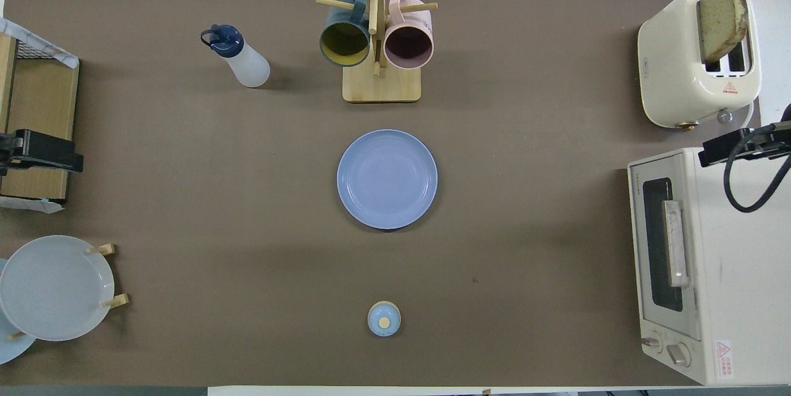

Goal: Put bread on plate and add seasoning

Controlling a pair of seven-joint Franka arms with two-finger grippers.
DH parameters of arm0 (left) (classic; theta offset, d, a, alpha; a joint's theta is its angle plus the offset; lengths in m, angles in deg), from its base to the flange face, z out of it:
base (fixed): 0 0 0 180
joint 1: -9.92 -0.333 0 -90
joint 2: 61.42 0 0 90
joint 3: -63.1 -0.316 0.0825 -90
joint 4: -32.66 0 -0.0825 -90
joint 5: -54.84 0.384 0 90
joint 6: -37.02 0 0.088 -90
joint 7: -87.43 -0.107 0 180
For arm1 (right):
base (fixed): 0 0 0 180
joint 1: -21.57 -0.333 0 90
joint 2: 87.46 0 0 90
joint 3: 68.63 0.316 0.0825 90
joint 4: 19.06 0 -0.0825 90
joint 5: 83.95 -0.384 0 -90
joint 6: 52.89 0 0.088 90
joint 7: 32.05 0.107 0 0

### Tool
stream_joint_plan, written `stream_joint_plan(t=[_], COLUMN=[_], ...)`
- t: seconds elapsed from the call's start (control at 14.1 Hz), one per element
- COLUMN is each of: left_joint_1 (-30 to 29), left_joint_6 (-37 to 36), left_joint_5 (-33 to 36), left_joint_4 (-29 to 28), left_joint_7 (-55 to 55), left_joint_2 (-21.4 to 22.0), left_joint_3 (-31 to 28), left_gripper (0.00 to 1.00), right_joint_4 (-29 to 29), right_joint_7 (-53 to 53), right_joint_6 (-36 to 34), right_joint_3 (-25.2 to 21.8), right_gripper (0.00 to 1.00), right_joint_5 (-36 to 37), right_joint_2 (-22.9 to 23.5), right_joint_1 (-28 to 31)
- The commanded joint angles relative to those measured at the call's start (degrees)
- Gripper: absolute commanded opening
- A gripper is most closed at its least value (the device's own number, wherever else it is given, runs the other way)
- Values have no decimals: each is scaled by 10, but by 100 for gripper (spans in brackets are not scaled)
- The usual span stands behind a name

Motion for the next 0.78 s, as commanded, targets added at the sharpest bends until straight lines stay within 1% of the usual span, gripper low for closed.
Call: stream_joint_plan(t=[0.0, 0.21, 0.43, 0.5, 0.57, 0.71], left_joint_1=[-3, -4, -4, -4, -4, 3], left_joint_6=[8, 7, 8, 7, 8, 8], left_joint_5=[-5, -5, -5, -5, -5, -5], left_joint_4=[-2, -3, -3, -4, -5, -8], left_joint_7=[5, 4, 5, 6, 6, 14], left_joint_2=[3, 4, 4, 5, 6, 6], left_joint_3=[0, 0, 0, 0, 0, 1], left_gripper=[100, 100, 100, 100, 100, 100], right_joint_4=[18, 6, 5, 5, 5, -10], right_joint_7=[-16, 23, 21, 23, 23, -13], right_joint_6=[-19, -13, -5, 19, 58, 184], right_joint_3=[-4, 11, 11, 11, 12, 12], right_gripper=[100, 100, 100, 100, 100, 100], right_joint_5=[-12, -12, -12, -11, -5, -4], right_joint_2=[7, 3, 4, 6, 9, 18], right_joint_1=[7, 7, 7, 5, -1, 5])
